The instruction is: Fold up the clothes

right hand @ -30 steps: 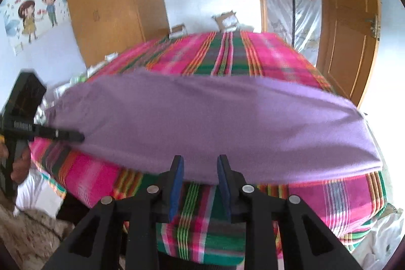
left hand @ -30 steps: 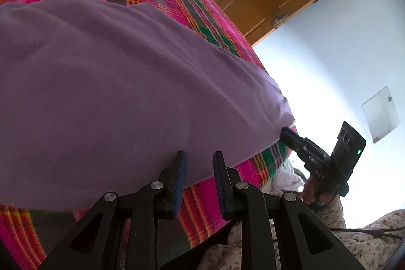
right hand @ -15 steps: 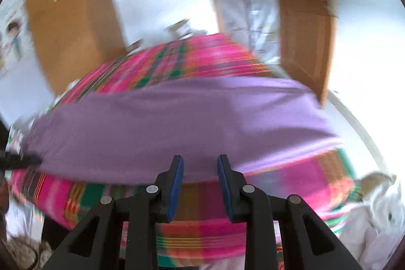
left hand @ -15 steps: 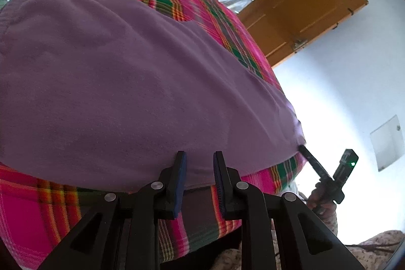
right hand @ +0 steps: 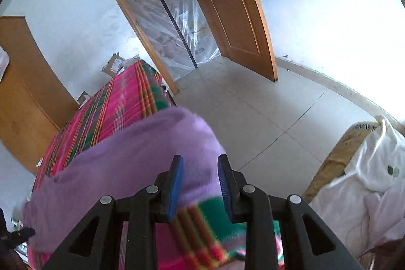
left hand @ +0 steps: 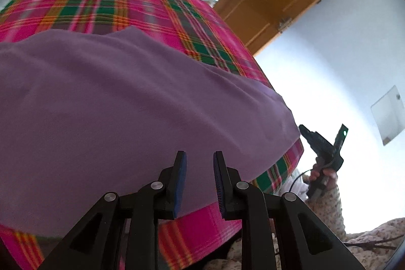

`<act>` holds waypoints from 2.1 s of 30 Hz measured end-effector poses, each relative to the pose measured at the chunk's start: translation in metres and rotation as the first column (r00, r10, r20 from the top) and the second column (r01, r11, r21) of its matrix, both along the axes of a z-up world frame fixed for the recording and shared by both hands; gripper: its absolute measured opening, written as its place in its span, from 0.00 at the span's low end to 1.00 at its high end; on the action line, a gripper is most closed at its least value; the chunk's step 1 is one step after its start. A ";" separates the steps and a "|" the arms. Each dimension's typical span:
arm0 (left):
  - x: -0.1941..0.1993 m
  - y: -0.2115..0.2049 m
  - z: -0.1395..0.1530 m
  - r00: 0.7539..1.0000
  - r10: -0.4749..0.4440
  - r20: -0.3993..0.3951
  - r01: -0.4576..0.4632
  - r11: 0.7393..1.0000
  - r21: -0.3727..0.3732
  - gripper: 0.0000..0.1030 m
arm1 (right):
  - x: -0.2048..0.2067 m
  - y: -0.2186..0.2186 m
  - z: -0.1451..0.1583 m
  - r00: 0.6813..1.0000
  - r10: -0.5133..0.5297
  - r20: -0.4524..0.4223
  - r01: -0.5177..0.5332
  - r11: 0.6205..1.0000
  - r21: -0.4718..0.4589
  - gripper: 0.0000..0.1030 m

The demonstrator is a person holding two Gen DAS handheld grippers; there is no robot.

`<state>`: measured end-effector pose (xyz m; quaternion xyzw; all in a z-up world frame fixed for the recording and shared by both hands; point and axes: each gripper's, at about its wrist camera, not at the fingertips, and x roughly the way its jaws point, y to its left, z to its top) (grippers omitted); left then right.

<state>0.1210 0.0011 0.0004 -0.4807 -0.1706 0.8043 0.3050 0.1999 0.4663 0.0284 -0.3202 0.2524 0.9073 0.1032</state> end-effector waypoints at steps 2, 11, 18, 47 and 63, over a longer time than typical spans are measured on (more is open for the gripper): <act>-0.005 0.006 -0.004 1.000 -0.010 0.010 0.010 1.000 -0.001 0.22 | -0.015 0.007 0.006 1.000 0.014 -0.001 -0.014 1.000 -0.013 0.29; -0.006 0.005 -0.016 0.999 -0.002 0.051 0.002 1.000 -0.002 0.22 | -0.091 -0.010 0.017 0.984 0.169 0.053 -0.171 0.985 0.035 0.30; -0.008 0.006 -0.020 0.998 0.006 0.064 -0.007 1.000 0.014 0.22 | -0.109 -0.009 0.006 0.985 0.138 0.107 -0.139 0.990 0.005 0.30; 0.016 -0.089 -0.022 0.958 0.286 -0.012 -0.286 0.958 0.011 0.22 | -0.051 -0.121 0.013 0.959 0.257 0.120 -0.280 0.925 0.255 0.25; 0.058 -0.195 -0.030 0.852 0.521 -0.045 -0.519 0.853 0.049 0.22 | -0.036 -0.231 0.026 0.902 0.426 0.074 -0.428 0.855 0.292 0.25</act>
